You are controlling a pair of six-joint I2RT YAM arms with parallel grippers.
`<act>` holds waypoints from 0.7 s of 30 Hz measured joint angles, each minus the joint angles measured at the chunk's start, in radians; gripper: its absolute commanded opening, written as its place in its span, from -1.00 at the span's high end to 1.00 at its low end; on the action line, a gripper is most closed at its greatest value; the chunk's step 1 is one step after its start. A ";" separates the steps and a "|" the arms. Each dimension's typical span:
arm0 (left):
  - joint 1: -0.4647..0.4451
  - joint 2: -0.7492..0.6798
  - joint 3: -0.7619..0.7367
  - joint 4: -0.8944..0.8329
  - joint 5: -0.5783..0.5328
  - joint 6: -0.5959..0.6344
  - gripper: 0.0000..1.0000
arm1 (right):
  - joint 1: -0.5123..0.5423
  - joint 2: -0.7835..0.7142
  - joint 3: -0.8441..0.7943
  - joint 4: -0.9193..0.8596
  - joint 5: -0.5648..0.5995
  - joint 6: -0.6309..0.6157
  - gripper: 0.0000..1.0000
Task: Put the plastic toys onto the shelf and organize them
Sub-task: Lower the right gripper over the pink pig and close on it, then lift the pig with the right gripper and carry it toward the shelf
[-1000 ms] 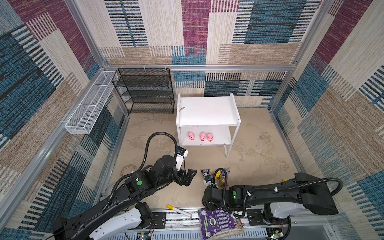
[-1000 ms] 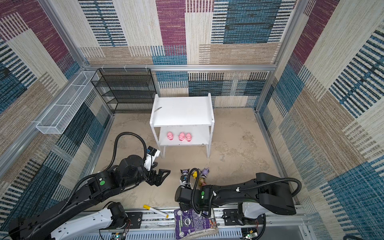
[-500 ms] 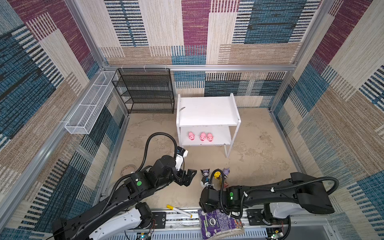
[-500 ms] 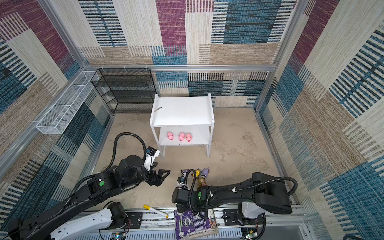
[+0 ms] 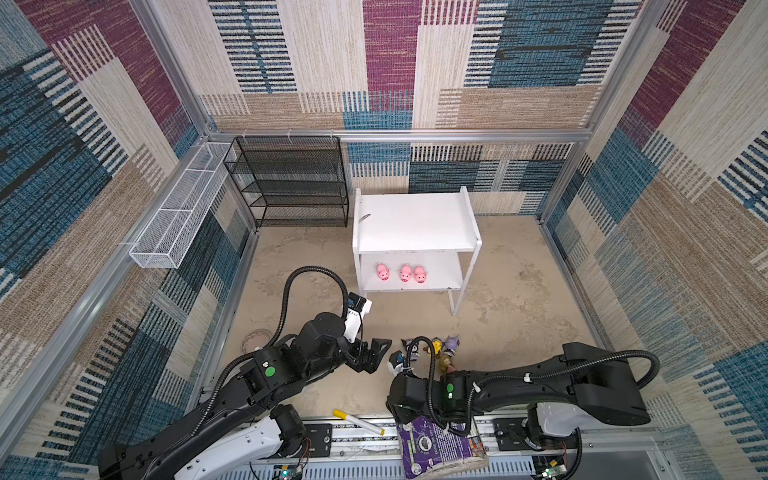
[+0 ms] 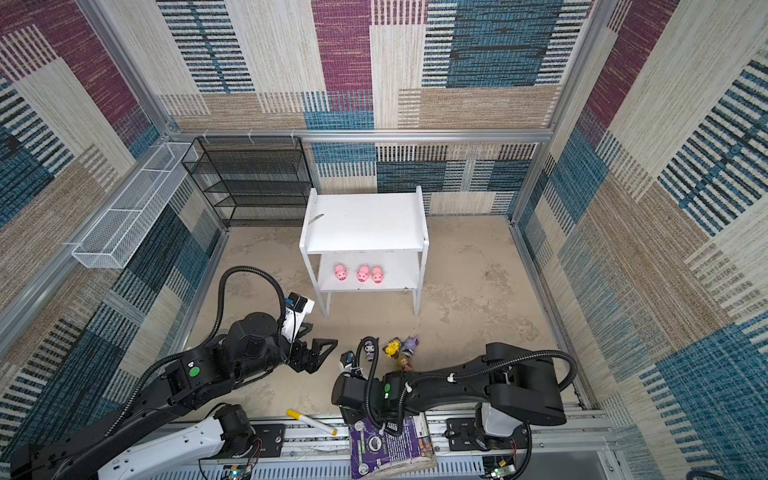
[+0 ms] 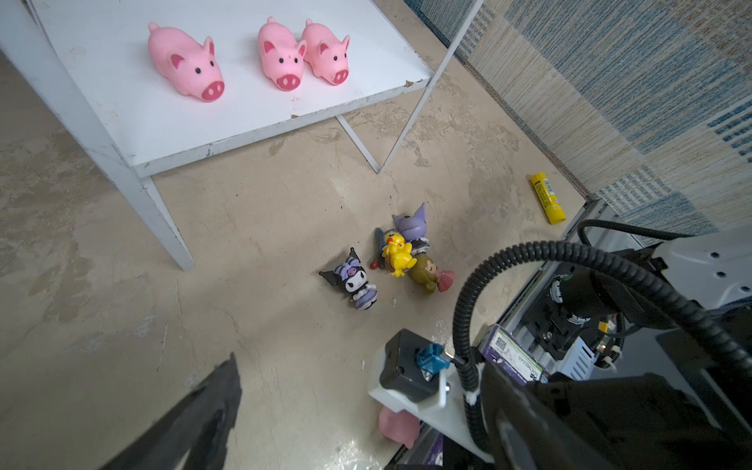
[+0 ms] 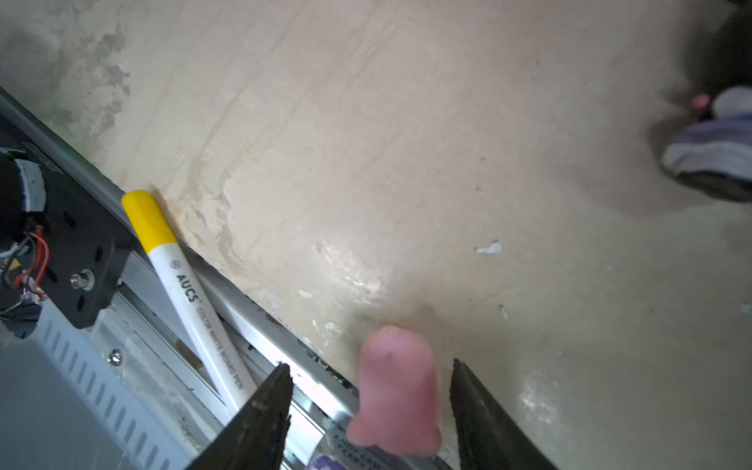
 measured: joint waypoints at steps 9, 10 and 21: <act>0.000 0.010 0.000 0.000 0.000 0.000 -0.85 | 0.050 -0.053 -0.066 0.002 0.031 0.023 -0.21; 0.000 0.010 0.000 0.000 0.000 0.000 -0.85 | 0.061 -0.045 -0.063 0.009 0.036 0.019 -0.18; 0.000 0.004 0.000 0.000 0.000 0.000 -0.85 | 0.091 0.062 0.000 0.006 0.092 0.010 0.12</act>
